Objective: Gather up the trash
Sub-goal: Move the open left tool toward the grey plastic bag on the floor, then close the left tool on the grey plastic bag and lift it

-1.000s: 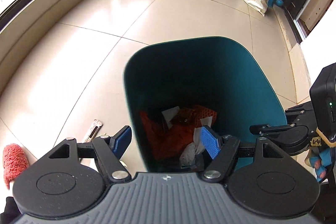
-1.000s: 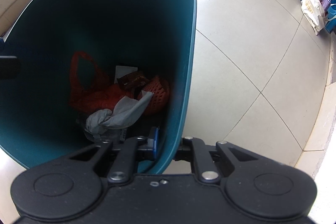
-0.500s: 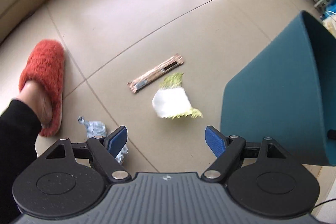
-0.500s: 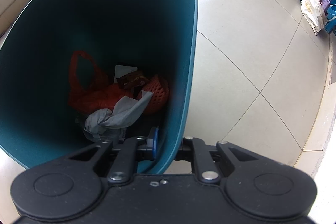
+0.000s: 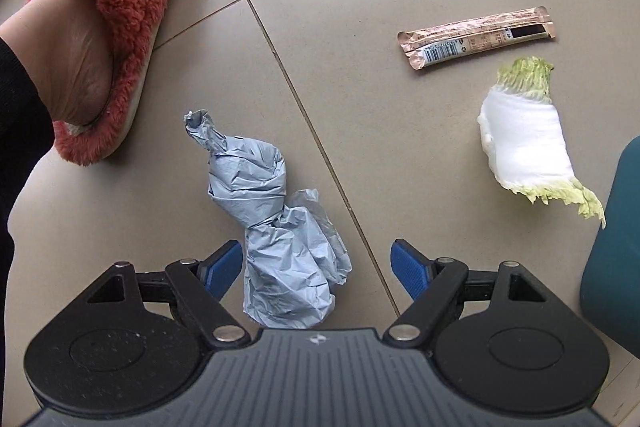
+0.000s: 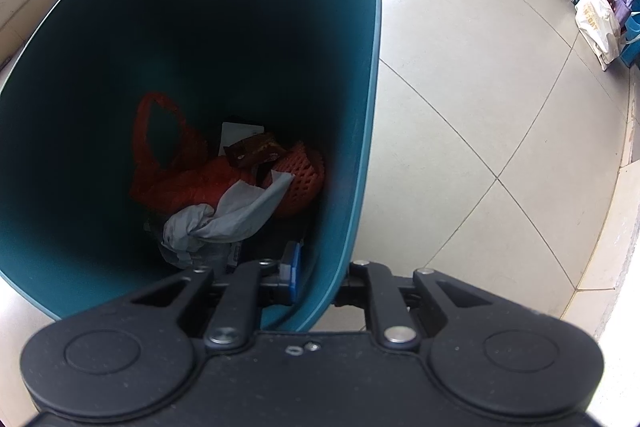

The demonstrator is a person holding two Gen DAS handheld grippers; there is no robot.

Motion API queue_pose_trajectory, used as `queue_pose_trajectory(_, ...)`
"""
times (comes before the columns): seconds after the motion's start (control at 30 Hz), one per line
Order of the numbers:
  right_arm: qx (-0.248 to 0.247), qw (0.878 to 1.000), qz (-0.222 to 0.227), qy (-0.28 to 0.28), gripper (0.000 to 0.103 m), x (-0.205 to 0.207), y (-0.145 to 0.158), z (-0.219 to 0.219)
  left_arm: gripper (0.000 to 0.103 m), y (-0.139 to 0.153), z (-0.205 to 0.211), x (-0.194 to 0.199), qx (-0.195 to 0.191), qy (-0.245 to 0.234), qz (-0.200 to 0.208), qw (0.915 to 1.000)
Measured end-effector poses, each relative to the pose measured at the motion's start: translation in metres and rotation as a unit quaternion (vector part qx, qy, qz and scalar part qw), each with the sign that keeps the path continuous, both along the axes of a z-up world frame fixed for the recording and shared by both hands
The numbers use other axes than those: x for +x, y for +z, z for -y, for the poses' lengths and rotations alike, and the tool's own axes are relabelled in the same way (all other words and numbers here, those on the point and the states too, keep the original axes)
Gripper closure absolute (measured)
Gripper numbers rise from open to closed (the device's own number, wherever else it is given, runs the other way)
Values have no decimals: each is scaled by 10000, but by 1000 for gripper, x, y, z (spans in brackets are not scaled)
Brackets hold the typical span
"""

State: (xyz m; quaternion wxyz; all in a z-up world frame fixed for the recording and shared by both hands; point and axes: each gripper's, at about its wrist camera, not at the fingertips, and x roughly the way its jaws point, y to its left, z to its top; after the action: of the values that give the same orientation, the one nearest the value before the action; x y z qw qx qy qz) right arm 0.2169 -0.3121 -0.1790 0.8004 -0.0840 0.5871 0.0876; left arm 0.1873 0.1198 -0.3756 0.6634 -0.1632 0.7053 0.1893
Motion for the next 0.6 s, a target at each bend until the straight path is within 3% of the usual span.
queue_pose_trajectory(0.23,-4,10000,1,-6,89,0,-1,-1,23,-23,3,-3,4,-80,-197,9998)
queue_pose_trajectory(0.3,-5,10000,0,0,89,0,-1,-1,38,-26,0,-6,-61,-20,-213,9998)
queue_pose_trajectory(0.43,-9,10000,6,-1,89,0,-1,-1,57,-24,2,-7,-84,-124,-192,9997)
queue_pose_trajectory(0.6,-5,10000,18,-8,89,0,-1,-1,65,-13,4,-9,-93,-107,-108,9998)
